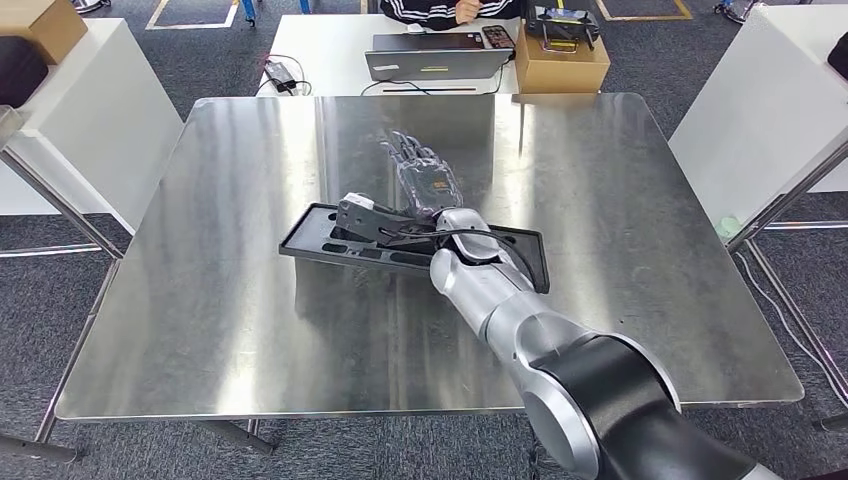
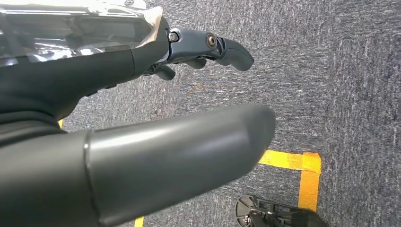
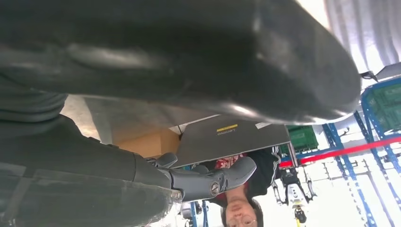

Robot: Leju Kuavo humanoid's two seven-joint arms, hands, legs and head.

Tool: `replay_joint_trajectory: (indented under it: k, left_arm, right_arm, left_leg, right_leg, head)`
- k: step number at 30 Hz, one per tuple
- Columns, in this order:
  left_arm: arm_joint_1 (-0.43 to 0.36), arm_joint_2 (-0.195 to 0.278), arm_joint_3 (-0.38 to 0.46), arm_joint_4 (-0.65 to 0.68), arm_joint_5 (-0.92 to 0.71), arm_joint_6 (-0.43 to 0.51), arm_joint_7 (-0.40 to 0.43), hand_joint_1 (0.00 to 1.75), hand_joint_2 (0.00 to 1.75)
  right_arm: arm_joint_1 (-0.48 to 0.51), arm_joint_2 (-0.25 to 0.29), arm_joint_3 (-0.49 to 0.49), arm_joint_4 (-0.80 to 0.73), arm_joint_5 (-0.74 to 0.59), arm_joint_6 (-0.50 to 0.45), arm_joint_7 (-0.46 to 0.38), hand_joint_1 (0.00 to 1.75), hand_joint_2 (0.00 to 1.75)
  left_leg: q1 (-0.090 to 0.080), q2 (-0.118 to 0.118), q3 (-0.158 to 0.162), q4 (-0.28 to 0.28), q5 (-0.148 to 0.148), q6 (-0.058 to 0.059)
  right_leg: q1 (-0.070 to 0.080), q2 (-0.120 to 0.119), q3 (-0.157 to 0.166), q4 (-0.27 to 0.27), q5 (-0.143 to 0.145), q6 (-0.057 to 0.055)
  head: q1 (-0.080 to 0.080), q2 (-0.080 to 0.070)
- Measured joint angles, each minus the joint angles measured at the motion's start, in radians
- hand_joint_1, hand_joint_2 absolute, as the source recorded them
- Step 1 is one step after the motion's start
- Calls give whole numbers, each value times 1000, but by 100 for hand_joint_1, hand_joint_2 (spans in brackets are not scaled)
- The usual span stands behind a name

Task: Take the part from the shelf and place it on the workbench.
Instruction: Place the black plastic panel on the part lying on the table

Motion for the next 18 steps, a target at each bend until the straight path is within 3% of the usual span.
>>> replay_joint_trajectory:
  k: [5, 9, 13, 18]
  left_arm:
    - [0, 0, 0, 0, -4, -2, -3, 0, 0]
    - [0, -1, 0, 0, -2, 0, -1, 0, 0]
    - [0, -6, 0, 0, 3, 5, 0, 0, 0]
    - [0, -7, 1, 0, 13, 9, 0, 0, 0]
  right_arm:
    - [7, 13, -76, -55, -242, 113, -191, 0, 0]
    - [58, 42, -144, -188, -568, 347, -339, 0, 0]
    - [178, 58, -115, -418, -905, 574, -347, 0, 0]
    - [301, 52, -42, -637, -1127, 686, -331, 0, 0]
  left_leg:
    - [0, 0, 0, 0, 0, 0]
    - [0, 0, 0, 0, 0, 0]
    - [0, 0, 0, 0, 0, 0]
    - [0, 1, 0, 0, -1, -1]
  right_leg:
    - [0, 0, 0, 0, 0, 0]
    - [0, 0, 0, 0, 0, 0]
    - [0, 0, 0, 0, 0, 0]
    - [0, 0, -1, 0, 0, 0]
  head:
    - [0, 0]
    - [0, 0]
    - [0, 0]
    - [0, 0]
